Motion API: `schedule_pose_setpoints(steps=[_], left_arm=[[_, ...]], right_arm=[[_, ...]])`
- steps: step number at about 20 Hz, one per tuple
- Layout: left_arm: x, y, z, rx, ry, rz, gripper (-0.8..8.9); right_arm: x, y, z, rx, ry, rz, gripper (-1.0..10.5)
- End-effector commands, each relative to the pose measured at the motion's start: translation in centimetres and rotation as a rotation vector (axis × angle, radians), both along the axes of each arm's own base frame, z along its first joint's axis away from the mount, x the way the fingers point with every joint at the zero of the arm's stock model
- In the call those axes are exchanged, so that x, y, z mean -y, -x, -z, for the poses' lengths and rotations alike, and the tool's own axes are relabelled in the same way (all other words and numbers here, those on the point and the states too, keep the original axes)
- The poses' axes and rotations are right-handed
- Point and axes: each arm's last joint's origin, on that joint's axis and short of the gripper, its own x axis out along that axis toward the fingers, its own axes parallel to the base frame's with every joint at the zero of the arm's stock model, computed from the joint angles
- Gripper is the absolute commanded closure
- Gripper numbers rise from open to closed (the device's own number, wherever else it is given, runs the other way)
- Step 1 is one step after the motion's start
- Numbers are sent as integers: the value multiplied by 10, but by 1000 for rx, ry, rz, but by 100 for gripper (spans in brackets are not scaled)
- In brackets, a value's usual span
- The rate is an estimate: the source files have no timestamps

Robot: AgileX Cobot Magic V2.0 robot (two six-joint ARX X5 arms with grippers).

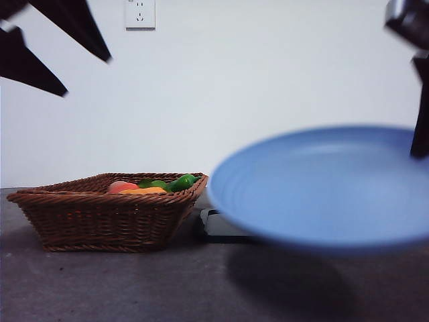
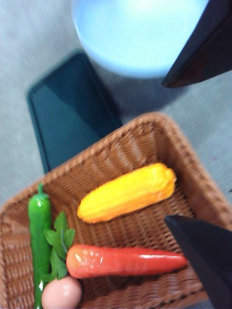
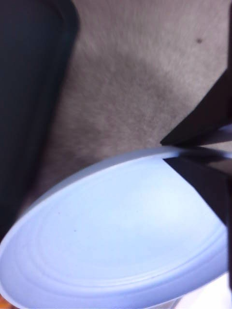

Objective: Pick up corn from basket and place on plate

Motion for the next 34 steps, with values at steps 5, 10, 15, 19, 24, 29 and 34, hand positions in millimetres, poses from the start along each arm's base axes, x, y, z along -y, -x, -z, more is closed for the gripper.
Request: schedule_pose_setpoints(steps=[5, 10, 15, 19, 24, 29, 34], left_arm=[[44, -57, 20, -89, -152, 13, 386], [68, -94, 52, -175, -244, -1, 386], [76, -111, 82, -244, -283, 3, 387], [82, -116, 98, -263, -295, 10, 387], [87, -119, 110, -280, -308, 19, 424], [87, -118, 110, -283, -329, 7, 521], [87, -119, 105, -293, -333, 5, 581]], right_arm=[[19, 33, -37, 174, -66, 115, 945], [24, 43, -50, 237, -84, 139, 945], [24, 44, -51, 239, -84, 139, 945], [24, 44, -51, 239, -84, 139, 945], [24, 44, -51, 239, -83, 140, 945], [24, 44, -51, 241, -83, 139, 945], [24, 43, -51, 243, -84, 140, 945]])
